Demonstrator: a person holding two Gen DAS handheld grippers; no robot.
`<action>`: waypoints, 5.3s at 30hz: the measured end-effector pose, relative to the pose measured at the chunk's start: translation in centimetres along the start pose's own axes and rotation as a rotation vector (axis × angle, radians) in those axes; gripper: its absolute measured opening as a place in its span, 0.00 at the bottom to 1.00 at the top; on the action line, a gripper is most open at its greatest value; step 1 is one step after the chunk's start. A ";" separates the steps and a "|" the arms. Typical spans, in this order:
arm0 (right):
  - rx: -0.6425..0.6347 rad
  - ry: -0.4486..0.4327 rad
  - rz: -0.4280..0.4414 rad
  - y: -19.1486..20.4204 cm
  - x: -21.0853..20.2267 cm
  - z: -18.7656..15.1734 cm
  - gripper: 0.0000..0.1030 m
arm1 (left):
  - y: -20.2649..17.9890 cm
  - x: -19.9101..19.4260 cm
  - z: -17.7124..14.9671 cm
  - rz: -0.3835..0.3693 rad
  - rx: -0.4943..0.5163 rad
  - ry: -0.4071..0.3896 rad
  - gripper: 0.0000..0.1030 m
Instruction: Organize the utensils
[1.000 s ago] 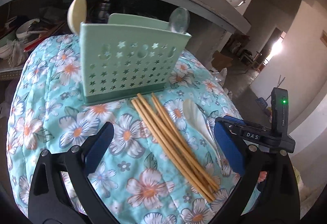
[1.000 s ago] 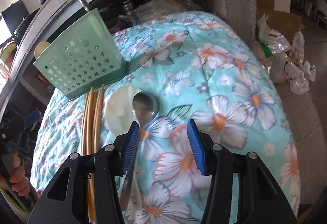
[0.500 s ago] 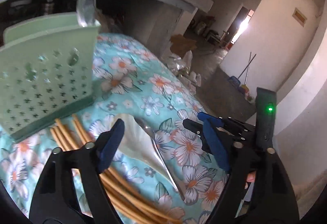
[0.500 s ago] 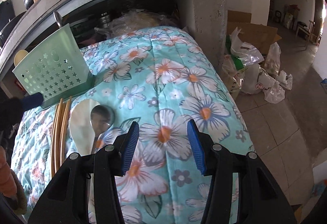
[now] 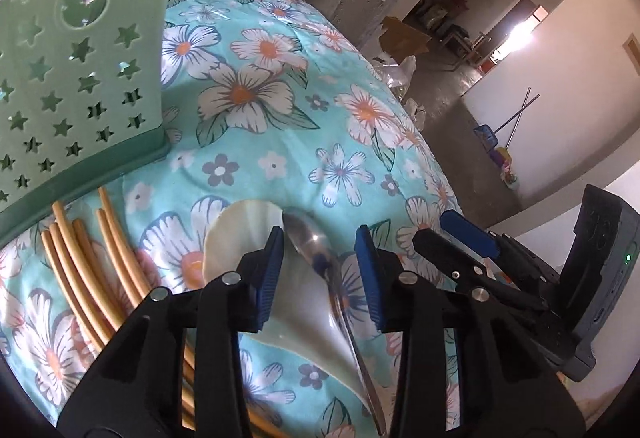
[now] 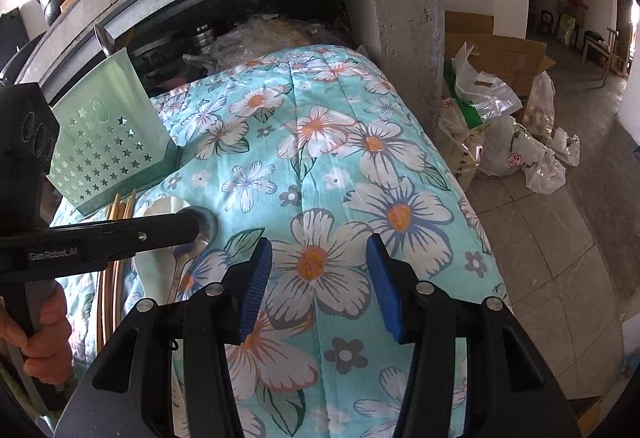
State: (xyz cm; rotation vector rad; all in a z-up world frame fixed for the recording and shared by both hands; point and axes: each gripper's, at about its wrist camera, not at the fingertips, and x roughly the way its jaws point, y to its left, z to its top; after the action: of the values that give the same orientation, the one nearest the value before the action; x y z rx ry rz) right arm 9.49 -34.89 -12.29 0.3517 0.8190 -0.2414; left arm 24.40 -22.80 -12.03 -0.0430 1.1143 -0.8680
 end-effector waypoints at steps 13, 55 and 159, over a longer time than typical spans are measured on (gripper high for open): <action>0.028 0.002 0.019 -0.5 -0.1 -0.1 0.47 | -0.5 -0.5 -0.1 -0.060 -0.048 -0.002 0.05; 0.019 0.318 0.438 6.0 7.7 3.7 0.27 | 7.0 -21.0 -6.3 -0.046 -0.207 -0.499 0.02; -0.275 -0.451 0.432 17.8 -9.3 20.6 0.04 | 9.2 -26.6 -7.7 0.294 -0.142 -0.765 0.77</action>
State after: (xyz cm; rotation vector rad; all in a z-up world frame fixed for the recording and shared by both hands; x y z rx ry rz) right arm 23.19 -26.04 11.40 0.1954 0.3101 0.1930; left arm 19.46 3.03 0.59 -0.2971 0.4409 -0.4355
